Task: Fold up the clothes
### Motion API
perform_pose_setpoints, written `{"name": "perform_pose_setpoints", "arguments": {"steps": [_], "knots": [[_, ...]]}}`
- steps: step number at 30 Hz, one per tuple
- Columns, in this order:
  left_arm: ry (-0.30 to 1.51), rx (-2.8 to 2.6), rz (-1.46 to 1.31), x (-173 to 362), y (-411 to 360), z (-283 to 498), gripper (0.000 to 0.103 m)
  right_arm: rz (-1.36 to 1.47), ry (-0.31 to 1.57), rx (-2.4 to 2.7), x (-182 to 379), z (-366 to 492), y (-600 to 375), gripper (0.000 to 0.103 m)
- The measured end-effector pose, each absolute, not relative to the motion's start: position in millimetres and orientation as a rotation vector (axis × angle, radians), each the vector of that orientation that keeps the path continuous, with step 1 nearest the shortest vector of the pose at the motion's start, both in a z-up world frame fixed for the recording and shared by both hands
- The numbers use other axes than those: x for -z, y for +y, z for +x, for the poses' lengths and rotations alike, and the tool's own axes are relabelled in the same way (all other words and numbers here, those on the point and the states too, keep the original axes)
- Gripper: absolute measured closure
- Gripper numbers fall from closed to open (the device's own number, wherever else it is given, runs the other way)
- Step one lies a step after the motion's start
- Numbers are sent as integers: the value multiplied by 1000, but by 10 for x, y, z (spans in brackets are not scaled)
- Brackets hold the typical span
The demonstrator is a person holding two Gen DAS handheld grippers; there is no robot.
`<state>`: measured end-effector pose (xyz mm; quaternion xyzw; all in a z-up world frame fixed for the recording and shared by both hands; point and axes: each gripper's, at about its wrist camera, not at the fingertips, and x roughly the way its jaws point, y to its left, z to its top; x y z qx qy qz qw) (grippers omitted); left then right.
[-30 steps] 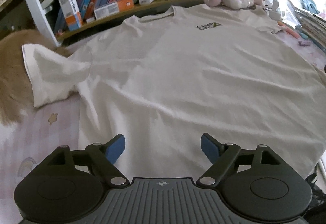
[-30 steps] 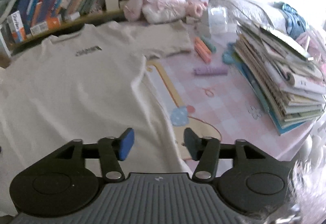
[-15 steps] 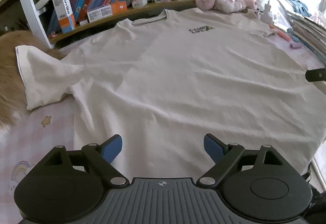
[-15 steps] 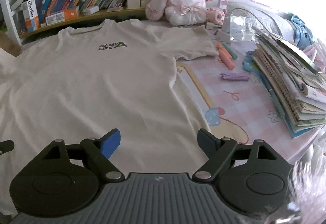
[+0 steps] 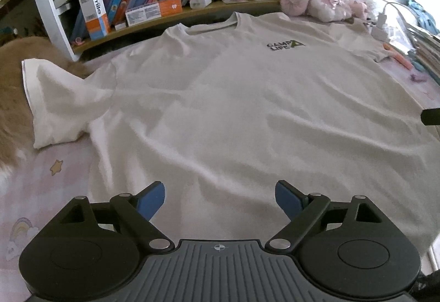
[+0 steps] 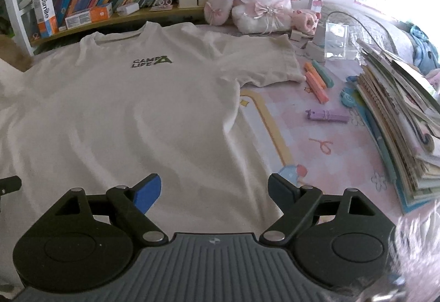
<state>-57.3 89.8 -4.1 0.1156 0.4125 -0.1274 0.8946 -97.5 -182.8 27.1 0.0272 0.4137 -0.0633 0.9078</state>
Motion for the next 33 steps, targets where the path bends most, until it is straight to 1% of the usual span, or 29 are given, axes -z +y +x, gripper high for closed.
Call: {"name": "perform_pose_setpoints", "arguments": {"steps": [12, 16, 21, 26, 33], "knots": [[881, 133, 93, -19, 509, -329, 13, 223, 870, 72, -119, -378, -2732, 19], [903, 99, 30, 22, 478, -325, 11, 270, 872, 41, -79, -138, -2982, 21], [948, 38, 26, 114, 413, -364, 11, 303, 875, 31, -25, 211, -3254, 23], [977, 11, 46, 156, 349, -414, 11, 420, 892, 33, 62, 494, -3544, 34], [987, -1, 92, 177, 273, -458, 10, 661, 898, 72, 105, 808, -3908, 38]]}}
